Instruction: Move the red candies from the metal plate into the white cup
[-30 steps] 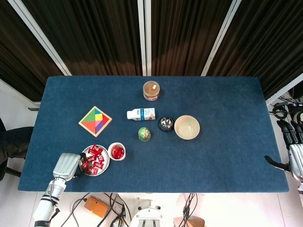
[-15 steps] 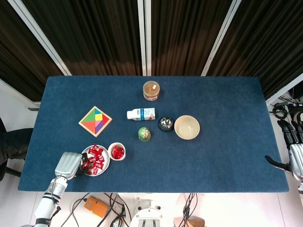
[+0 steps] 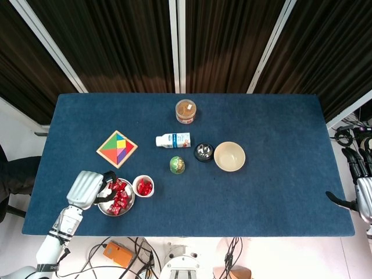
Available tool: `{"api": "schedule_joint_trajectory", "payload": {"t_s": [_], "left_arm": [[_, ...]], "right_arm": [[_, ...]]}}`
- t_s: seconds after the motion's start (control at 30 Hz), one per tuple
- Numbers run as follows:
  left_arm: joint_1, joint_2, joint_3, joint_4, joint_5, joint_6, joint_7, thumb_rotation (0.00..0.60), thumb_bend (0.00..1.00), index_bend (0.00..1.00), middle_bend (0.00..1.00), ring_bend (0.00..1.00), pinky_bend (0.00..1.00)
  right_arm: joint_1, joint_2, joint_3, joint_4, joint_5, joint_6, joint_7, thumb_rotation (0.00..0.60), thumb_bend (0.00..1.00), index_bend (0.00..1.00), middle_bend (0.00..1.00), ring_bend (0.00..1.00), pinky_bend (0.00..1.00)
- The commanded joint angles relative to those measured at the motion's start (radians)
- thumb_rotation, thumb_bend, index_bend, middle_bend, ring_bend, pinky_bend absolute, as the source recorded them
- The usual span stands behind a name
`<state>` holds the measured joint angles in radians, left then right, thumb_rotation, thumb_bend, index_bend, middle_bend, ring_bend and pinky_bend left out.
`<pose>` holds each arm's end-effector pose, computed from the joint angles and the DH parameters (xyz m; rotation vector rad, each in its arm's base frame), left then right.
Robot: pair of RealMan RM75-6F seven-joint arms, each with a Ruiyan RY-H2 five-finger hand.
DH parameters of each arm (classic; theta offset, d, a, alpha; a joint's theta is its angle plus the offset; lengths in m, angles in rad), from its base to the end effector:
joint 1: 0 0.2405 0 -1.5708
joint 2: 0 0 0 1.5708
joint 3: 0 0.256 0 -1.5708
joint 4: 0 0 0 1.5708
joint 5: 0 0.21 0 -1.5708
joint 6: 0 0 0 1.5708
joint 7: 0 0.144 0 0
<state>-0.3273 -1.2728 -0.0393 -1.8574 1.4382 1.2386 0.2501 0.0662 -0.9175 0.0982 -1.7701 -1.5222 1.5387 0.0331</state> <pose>-0.2035 0.2219 0.0642 -1.7006 -1.0543 -1.0223 -0.2830 -0.1829 0.2183 1.3541 -0.8159 0.9723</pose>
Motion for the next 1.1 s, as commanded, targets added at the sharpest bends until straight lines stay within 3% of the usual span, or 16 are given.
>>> {"api": "schedule_joint_trajectory", "payload": {"t_s": [0.03,0.4,0.53,0.63,0.73,0.93,1.1], "left_arm": [[-0.047,-0.007,-0.029,-0.022,-0.009,-0.054,-0.007,0.600,0.33,0.57,1.00,0.96,0.90],[-0.149,-0.077,-0.073,-0.011,-0.120,-0.174,0.038,0.600,0.30,0.57,1.00,0.97,0.90],[-0.168,-0.089,-0.072,-0.009,-0.159,-0.190,0.086,0.600,0.21,0.48,1.00,0.97,0.90],[-0.168,-0.095,-0.067,-0.012,-0.169,-0.173,0.109,0.600,0.12,0.41,1.00,0.97,0.90],[-0.157,-0.088,-0.056,-0.021,-0.152,-0.140,0.123,0.600,0.10,0.38,1.00,0.96,0.90],[-0.098,-0.038,-0.016,-0.042,-0.062,-0.040,0.080,0.600,0.10,0.37,1.00,0.96,0.90],[-0.046,0.020,0.036,-0.029,0.004,0.013,0.020,0.600,0.16,0.42,1.00,0.96,0.90]], "right_arm": [[-0.001,-0.001,-0.001,0.003,0.001,0.000,0.004,0.600,0.22,0.00,0.14,0.00,0.12],[-0.007,-0.006,-0.001,0.034,0.016,-0.003,0.035,0.600,0.22,0.00,0.14,0.00,0.12],[-0.005,-0.010,-0.002,0.042,0.018,-0.009,0.041,0.600,0.22,0.00,0.14,0.00,0.12],[-0.005,-0.012,-0.002,0.046,0.020,-0.010,0.044,0.600,0.22,0.00,0.14,0.00,0.12],[-0.006,-0.012,-0.002,0.047,0.019,-0.010,0.044,0.600,0.22,0.00,0.14,0.00,0.12],[-0.006,-0.011,-0.001,0.044,0.013,-0.006,0.043,0.600,0.22,0.00,0.14,0.00,0.12],[-0.005,-0.010,-0.002,0.038,0.006,-0.003,0.038,0.600,0.22,0.00,0.14,0.00,0.12]]}}
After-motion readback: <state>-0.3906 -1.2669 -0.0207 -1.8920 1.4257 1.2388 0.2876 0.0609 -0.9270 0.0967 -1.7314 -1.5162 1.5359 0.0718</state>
